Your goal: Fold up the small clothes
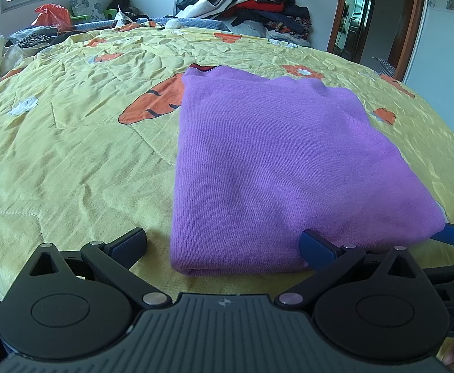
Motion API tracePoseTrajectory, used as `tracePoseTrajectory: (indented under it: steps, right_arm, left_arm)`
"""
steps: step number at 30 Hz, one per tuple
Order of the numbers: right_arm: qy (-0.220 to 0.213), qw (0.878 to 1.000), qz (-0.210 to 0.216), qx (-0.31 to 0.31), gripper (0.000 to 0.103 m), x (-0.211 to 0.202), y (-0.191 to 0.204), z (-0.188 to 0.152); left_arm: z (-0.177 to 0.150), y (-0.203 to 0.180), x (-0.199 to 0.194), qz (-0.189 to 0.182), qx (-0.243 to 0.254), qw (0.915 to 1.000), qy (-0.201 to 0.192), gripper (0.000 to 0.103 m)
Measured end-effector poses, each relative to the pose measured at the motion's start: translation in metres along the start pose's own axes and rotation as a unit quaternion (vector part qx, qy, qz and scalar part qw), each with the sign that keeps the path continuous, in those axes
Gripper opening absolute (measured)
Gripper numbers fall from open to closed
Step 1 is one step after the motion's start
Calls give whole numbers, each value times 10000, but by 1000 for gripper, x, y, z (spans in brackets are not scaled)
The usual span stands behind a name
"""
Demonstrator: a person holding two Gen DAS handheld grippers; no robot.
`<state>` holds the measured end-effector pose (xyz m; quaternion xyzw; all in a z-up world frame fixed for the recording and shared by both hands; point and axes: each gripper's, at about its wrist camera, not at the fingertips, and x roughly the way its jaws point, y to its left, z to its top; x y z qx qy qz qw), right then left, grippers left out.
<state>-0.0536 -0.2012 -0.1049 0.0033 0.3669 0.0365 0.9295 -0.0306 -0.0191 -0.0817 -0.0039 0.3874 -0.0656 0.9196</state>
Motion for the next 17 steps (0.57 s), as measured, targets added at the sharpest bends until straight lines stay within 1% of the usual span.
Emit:
tracePoseTrajectory:
  steps: [17]
  right_arm:
    - [-1,10000,0,1,103,0,0,0]
  left_arm:
    - [1,1,0,-16,14,10000,-45,103]
